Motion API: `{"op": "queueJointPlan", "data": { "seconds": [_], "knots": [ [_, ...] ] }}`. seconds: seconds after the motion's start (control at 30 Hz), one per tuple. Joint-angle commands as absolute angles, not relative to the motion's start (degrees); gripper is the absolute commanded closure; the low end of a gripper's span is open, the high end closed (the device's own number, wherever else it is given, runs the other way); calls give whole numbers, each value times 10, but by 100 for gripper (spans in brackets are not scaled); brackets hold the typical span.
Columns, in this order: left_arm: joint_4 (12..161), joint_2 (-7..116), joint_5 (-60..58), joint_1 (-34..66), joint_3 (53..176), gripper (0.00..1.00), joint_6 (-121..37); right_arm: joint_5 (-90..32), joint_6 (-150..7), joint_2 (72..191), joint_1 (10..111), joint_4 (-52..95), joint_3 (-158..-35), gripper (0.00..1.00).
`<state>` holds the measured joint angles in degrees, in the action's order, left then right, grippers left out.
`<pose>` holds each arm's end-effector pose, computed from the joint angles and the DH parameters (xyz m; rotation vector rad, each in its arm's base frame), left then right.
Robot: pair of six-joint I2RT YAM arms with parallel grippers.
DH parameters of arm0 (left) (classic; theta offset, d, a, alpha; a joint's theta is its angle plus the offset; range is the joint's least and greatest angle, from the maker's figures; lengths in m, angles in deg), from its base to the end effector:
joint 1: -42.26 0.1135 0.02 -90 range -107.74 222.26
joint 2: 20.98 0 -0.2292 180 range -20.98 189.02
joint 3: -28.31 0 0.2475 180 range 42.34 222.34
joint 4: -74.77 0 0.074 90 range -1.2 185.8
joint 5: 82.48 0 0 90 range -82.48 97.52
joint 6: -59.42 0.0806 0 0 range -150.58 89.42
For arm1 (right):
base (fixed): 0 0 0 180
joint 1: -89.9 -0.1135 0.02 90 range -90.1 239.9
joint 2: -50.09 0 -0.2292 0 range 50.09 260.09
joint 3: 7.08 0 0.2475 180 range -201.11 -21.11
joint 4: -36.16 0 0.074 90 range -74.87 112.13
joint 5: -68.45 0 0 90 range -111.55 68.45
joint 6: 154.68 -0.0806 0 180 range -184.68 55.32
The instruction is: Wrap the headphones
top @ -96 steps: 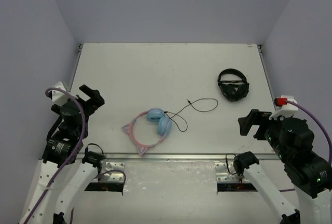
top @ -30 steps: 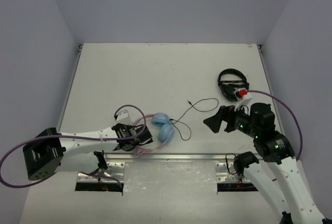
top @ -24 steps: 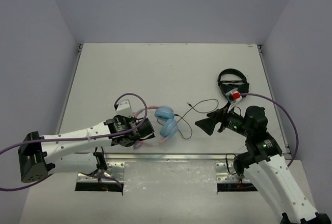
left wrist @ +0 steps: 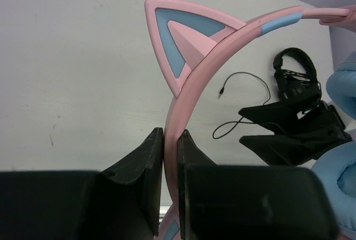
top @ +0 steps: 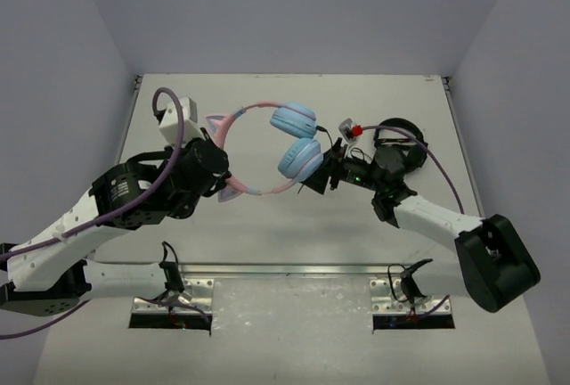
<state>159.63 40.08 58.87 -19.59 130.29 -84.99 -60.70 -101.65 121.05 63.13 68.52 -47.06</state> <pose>0.1431 -0.1340 0.3899 -0.2759 2.0066 -0.2127 0.2395 0.1778 0.2061 -0.4460 1.6744 1.3722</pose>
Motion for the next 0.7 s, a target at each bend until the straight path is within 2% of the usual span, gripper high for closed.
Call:
{"op": "queueJointPlan", "data": {
  "seconds": [0.0, 0.07, 0.1, 0.13, 0.23, 0.33, 0.43, 0.53, 0.57, 0.6, 0.63, 0.67],
  "knots": [
    [1525, 380, 595, -200, 1347, 100, -836, -624, -1066, 1267, 627, 828, -521, 37],
    [1523, 379, 606, -200, 1366, 100, -832, -656, -1092, 1312, 617, 873, -538, 32],
    [1526, 380, 612, -200, 1375, 100, -833, -664, -1097, 1323, 615, 891, -539, 26],
    [1534, 384, 617, -200, 1386, 100, -835, -669, -1102, 1331, 613, 907, -531, 15],
    [1553, 397, 643, -199, 1425, 100, -838, -691, -1097, 1346, 613, 936, -518, 9],
    [1596, 416, 675, -199, 1470, 100, -858, -743, -1088, 1360, 613, 929, -520, 10],
    [1603, 420, 693, -198, 1498, 100, -864, -765, -1067, 1364, 613, 903, -514, 16],
    [1603, 419, 708, -199, 1510, 100, -860, -762, -1047, 1363, 613, 888, -493, 34],
    [1605, 420, 717, -199, 1518, 100, -860, -760, -1041, 1363, 612, 889, -485, 62],
    [1607, 424, 722, -199, 1524, 100, -860, -754, -1038, 1362, 611, 889, -466, 76],
    [1610, 427, 726, -199, 1536, 100, -857, -744, -1034, 1360, 610, 889, -456, 83],
    [1610, 430, 736, -199, 1543, 100, -856, -732, -1029, 1360, 609, 894, -445, 78]
  ]
}}
